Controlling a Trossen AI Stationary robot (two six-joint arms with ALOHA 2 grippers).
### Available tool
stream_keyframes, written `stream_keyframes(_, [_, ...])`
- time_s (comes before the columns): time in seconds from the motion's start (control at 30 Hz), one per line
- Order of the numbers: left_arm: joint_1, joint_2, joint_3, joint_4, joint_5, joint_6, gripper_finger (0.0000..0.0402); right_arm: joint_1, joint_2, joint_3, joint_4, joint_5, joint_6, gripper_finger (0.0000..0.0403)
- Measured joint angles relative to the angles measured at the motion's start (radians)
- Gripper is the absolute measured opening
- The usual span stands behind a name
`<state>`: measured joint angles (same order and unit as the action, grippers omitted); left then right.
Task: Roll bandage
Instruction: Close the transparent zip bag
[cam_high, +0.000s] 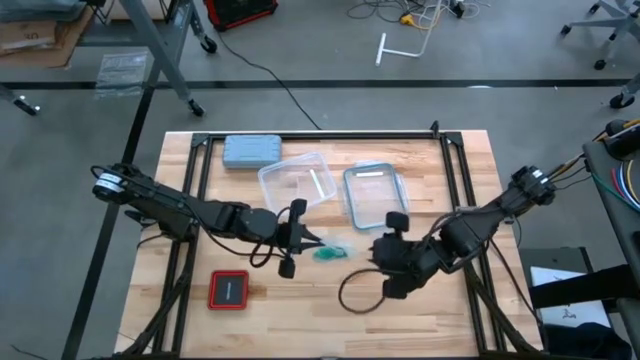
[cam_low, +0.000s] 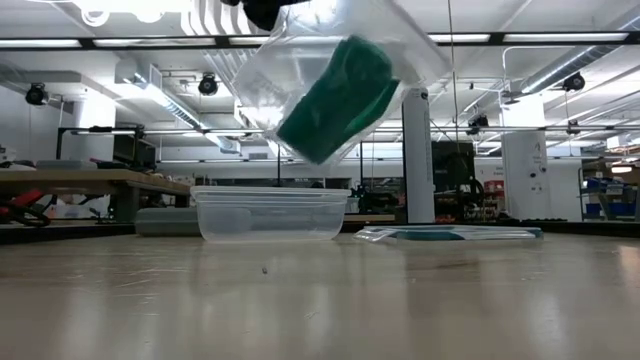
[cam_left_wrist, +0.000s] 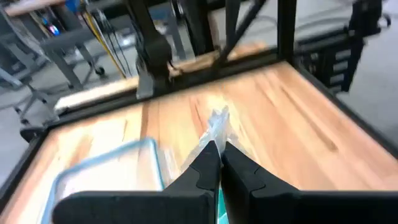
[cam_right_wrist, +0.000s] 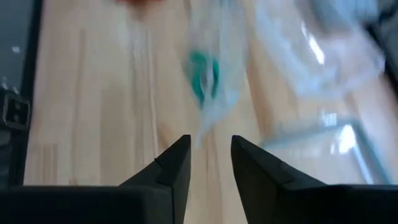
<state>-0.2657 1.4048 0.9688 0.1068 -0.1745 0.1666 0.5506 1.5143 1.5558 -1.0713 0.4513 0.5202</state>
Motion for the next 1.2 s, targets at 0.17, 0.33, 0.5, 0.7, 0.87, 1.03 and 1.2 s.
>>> stream_keyframes(0.17, [0.0, 0.0, 0.0, 0.004, 0.0, -0.01, 0.0, -0.005, 0.036, -0.008, 0.175, 0.022, -0.168, 0.0093])
stream_keyframes(0.33, [-0.02, -0.01, 0.0, -0.033, 0.0, 0.032, 0.0, -0.022, 0.083, -0.009, 0.268, 0.024, -0.25, 0.0077])
stream_keyframes(0.5, [-0.055, -0.055, 0.0, -0.158, 0.0, 0.06, 0.0, -0.047, 0.123, -0.009, 0.414, 0.023, -0.387, 0.0059])
stream_keyframes(0.7, [-0.075, -0.12, 0.0, -0.232, 0.0, 0.066, 0.0, -0.07, 0.163, -0.009, 0.581, 0.023, -0.461, 0.0039])
stream_keyframes(0.87, [-0.074, -0.166, 0.0, -0.274, 0.0, 0.175, 0.0, -0.079, 0.206, -0.009, 0.649, 0.02, -0.407, 0.0033])
stream_keyframes(1.03, [-0.072, -0.185, 0.0, -0.284, 0.0, 0.228, 0.0, -0.08, 0.238, -0.01, 0.651, 0.021, -0.405, 0.0042])
stream_keyframes(1.2, [-0.072, -0.176, 0.0, -0.285, 0.0, 0.144, 0.0, -0.085, 0.248, -0.01, 0.652, 0.021, -0.444, 0.0044])
